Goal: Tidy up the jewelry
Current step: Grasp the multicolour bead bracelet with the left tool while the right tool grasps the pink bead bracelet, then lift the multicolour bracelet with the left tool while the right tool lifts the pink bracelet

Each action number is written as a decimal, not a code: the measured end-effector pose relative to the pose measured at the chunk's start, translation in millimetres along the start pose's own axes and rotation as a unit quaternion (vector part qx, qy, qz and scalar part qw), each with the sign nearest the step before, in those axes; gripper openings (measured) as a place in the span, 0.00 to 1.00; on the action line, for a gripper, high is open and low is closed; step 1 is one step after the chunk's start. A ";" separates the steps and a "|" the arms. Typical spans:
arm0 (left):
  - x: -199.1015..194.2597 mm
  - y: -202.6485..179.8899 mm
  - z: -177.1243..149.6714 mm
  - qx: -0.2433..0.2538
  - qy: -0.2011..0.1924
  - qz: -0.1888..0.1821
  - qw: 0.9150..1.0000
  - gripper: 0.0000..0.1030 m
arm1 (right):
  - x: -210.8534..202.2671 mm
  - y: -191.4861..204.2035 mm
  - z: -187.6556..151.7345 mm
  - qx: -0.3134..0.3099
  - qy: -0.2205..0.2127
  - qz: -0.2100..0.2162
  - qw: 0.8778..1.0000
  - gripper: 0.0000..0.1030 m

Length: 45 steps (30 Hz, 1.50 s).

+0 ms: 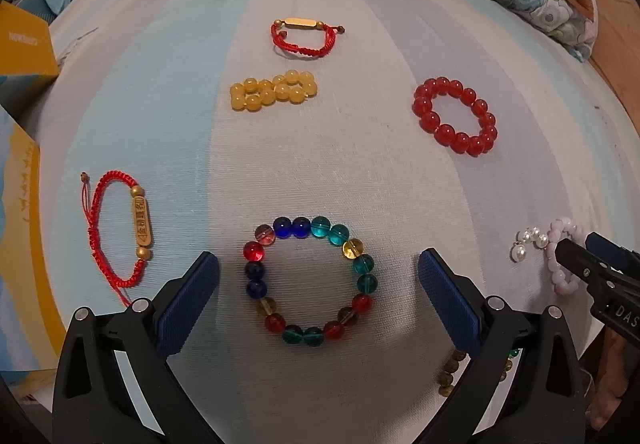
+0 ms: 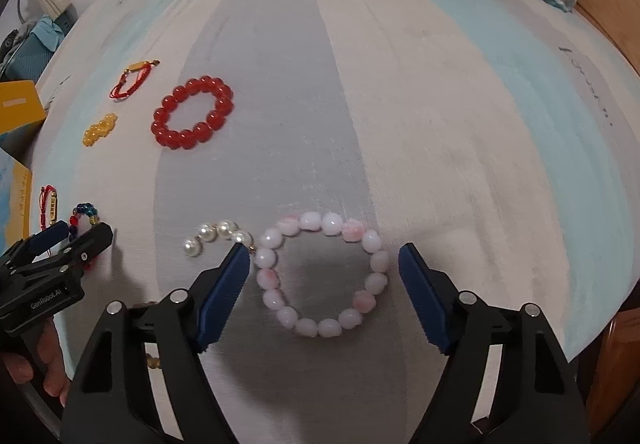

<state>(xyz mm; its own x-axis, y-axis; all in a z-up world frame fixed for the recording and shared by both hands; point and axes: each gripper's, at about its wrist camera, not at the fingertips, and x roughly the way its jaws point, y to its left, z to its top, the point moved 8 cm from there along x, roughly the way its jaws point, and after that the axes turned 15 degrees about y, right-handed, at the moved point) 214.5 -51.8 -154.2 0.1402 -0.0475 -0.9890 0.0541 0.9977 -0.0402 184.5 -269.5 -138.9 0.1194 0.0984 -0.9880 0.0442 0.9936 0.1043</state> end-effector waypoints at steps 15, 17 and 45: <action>0.4 -0.6 -2.1 0.006 -0.003 0.014 1.000 0.75 | 17.7 9.8 3.1 -0.015 0.019 -0.015 1.000 0.68; -1.3 1.9 -2.3 0.004 -0.003 0.012 1.000 0.69 | 18.2 11.3 4.2 -0.014 0.018 -0.017 1.000 0.65; -18.8 4.1 -22.0 0.026 -0.016 -0.013 0.999 0.18 | 8.9 2.6 0.9 -0.002 -0.007 0.010 1.000 0.18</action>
<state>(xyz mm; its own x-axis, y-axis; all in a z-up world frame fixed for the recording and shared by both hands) 190.3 -45.7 -138.9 0.1698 -0.0755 -0.9826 0.1093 0.9924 -0.0574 186.5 -266.0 -147.3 0.1344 0.1171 -0.9840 0.0384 0.9916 0.1232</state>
